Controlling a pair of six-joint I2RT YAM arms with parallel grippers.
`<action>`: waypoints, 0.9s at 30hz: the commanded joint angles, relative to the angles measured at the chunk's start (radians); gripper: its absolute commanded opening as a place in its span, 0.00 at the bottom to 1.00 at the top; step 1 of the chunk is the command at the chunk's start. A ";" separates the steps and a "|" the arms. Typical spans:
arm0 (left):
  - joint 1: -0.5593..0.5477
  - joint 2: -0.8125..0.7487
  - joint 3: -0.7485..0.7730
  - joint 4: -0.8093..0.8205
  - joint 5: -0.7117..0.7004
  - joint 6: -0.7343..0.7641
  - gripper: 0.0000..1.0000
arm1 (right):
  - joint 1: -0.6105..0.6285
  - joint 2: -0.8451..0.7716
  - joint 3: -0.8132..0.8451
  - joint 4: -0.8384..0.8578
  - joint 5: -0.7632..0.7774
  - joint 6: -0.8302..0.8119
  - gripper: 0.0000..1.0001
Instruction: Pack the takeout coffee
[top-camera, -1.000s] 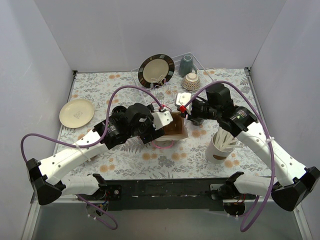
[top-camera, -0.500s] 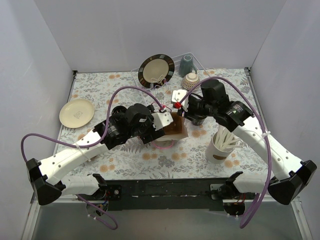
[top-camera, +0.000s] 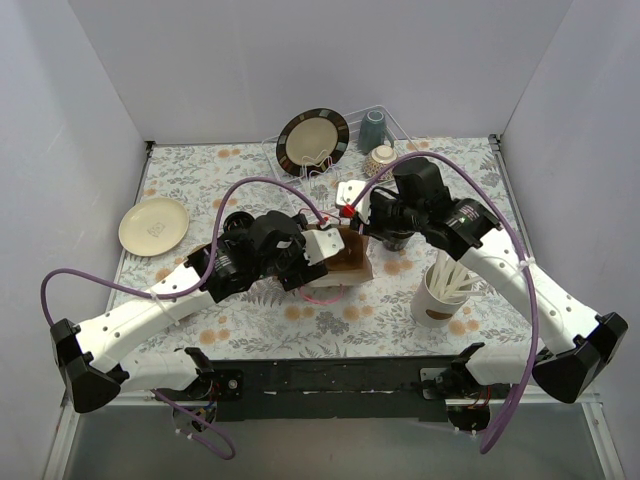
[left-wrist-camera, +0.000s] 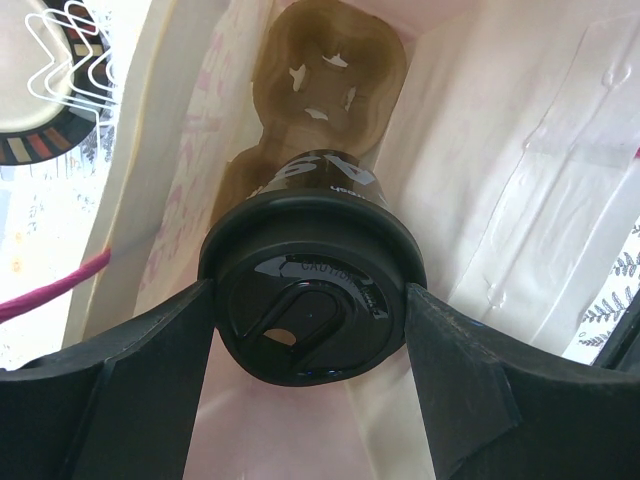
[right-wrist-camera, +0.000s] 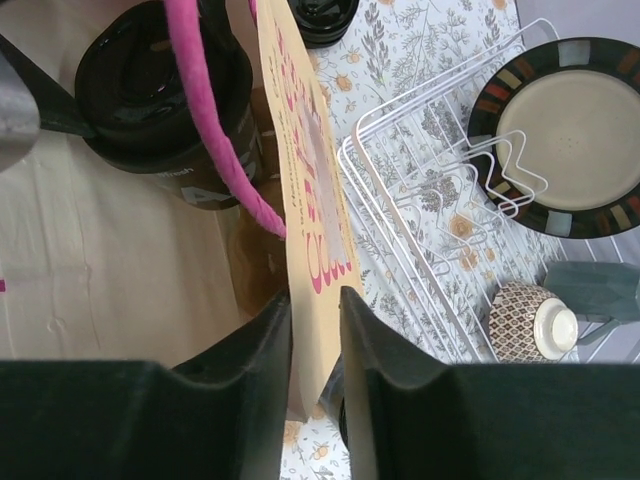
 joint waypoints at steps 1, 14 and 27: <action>-0.005 -0.033 -0.008 0.013 0.002 0.021 0.00 | 0.004 -0.010 -0.022 0.016 0.015 0.010 0.26; -0.004 -0.009 0.005 0.021 -0.070 0.091 0.00 | 0.004 -0.092 -0.163 0.156 -0.022 0.039 0.01; -0.005 -0.015 0.027 -0.061 -0.090 0.113 0.00 | 0.004 -0.128 -0.105 0.190 -0.056 0.059 0.01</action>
